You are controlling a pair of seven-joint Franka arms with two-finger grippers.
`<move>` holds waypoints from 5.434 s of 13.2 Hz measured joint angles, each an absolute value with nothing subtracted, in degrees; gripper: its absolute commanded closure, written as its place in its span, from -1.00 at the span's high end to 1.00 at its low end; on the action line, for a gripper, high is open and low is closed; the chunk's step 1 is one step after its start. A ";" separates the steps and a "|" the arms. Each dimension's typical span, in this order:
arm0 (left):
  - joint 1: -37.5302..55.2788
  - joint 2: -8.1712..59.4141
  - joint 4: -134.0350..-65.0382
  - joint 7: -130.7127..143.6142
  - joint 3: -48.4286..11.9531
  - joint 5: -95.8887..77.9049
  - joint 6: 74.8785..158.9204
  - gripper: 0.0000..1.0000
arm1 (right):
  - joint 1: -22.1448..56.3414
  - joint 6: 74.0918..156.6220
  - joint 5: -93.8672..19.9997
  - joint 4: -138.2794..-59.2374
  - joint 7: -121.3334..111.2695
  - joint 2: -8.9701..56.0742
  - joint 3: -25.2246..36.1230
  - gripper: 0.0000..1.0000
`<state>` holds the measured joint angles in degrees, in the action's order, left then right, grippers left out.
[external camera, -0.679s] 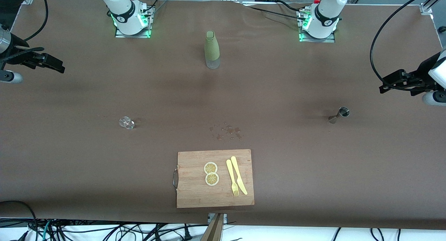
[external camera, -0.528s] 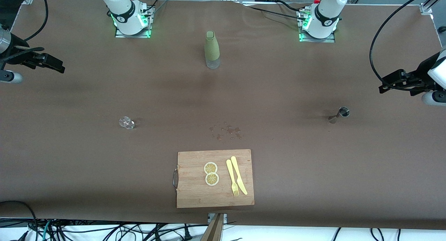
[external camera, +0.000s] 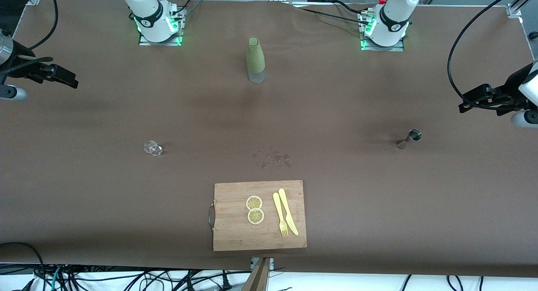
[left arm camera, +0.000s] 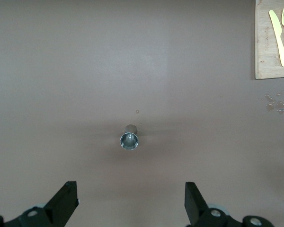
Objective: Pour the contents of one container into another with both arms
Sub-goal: 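Move the right gripper toward the glass cup while the left gripper approaches the jigger, then grasp the glass cup with the right gripper while the left gripper grasps the jigger, then lift the glass cup with the right gripper while the left gripper lifts the jigger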
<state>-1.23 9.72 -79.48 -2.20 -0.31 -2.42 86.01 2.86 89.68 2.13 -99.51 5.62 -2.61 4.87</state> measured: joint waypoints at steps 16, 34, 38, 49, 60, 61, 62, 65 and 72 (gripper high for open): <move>-1.71 11.73 -81.42 -24.14 12.20 -2.53 81.99 1.00 | 2.86 89.67 0.83 -99.24 -19.23 1.09 6.44 1.00; -22.57 42.90 -93.76 -128.02 23.59 -56.08 70.80 1.00 | -8.66 90.74 -41.79 -89.21 -114.20 34.88 17.28 1.00; -22.54 49.26 -93.61 -140.21 23.59 -63.13 68.54 1.00 | -8.79 90.67 -53.37 -86.60 -127.75 44.45 17.22 1.00; -16.90 59.01 -92.41 -150.80 21.85 -72.24 67.35 1.00 | -8.90 88.61 -61.67 -85.42 -142.55 55.93 10.28 1.00; -13.60 59.45 -90.87 -150.27 19.38 -72.65 67.58 1.00 | -8.97 86.57 -63.51 -85.35 -146.44 58.94 7.27 0.44; -13.61 59.56 -90.87 -150.27 19.42 -72.65 67.58 1.00 | -8.96 86.57 -63.85 -85.35 -146.92 59.26 6.65 0.12; -13.62 59.65 -90.87 -150.27 19.46 -72.65 67.58 1.00 | -8.94 86.56 -63.99 -85.34 -147.03 59.41 6.13 -0.10; -13.64 59.70 -90.86 -150.26 19.49 -72.65 67.58 0.64 | -8.91 86.55 -63.99 -85.34 -147.03 59.49 5.45 -0.44; -13.81 59.70 -90.78 -150.76 19.50 -72.66 67.58 -1.00 | -8.95 85.19 -64.01 -85.33 -146.53 59.52 5.45 -0.99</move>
